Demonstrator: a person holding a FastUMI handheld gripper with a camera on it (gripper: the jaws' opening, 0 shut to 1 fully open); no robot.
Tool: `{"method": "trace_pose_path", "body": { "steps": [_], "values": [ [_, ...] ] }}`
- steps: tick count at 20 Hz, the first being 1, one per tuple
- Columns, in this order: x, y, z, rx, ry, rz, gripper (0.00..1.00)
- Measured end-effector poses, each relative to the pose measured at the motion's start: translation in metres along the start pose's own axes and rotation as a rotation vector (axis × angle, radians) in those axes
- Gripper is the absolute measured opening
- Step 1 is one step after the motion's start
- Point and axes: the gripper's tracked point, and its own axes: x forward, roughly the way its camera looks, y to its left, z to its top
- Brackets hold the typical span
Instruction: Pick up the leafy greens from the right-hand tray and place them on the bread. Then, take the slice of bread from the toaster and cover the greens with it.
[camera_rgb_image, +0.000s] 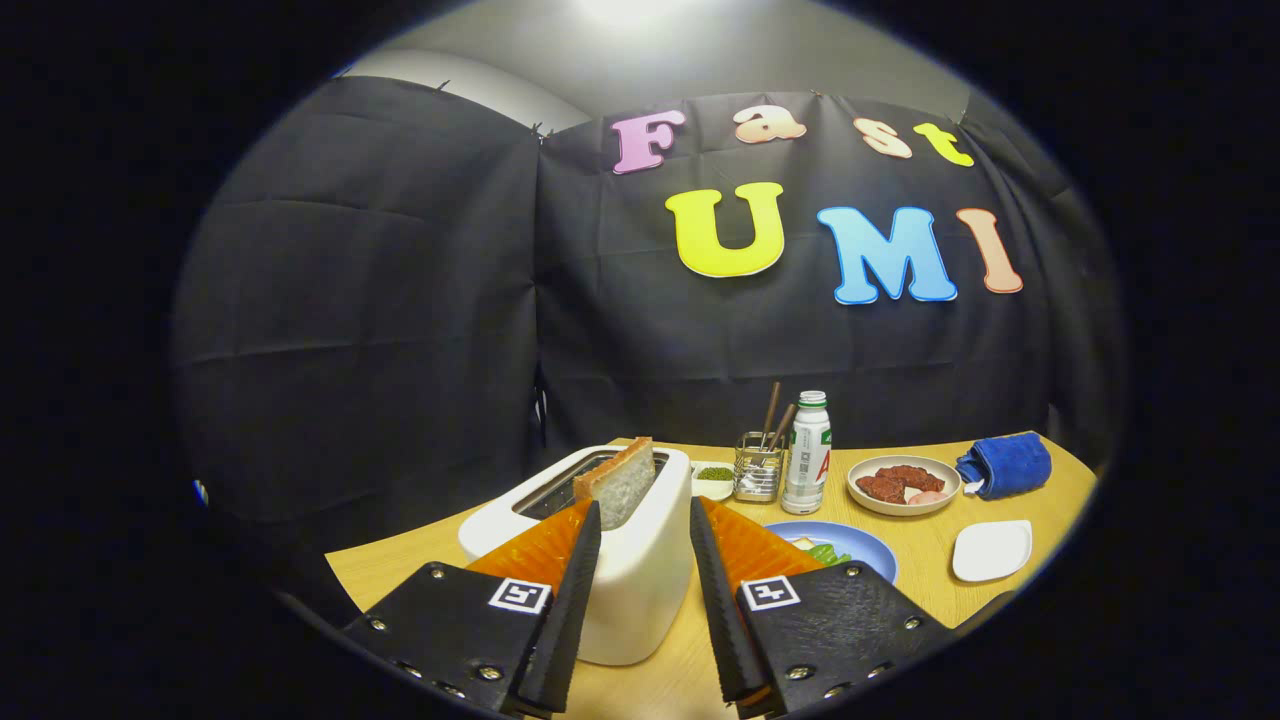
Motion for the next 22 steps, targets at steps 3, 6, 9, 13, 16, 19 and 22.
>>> {"method": "trace_pose_path", "body": {
  "steps": [3, 6, 9, 13, 16, 19, 22],
  "values": [
    [0.01, 0.019, -0.002, -0.024, 0.008, 0.009, 0.55],
    [0.017, 0.03, 0.008, -0.034, -0.008, 0.007, 0.55],
    [0.032, 0.023, 0.009, -0.068, -0.004, -0.066, 0.55],
    [0.052, 0.029, 0.007, -0.07, 0.013, -0.103, 0.55],
    [0.063, 0.022, -0.002, -0.067, 0.037, -0.144, 0.55],
    [0.073, 0.025, -0.008, -0.054, 0.062, -0.136, 0.56],
    [0.073, 0.013, -0.008, -0.029, 0.05, -0.169, 0.55]
  ]
}}
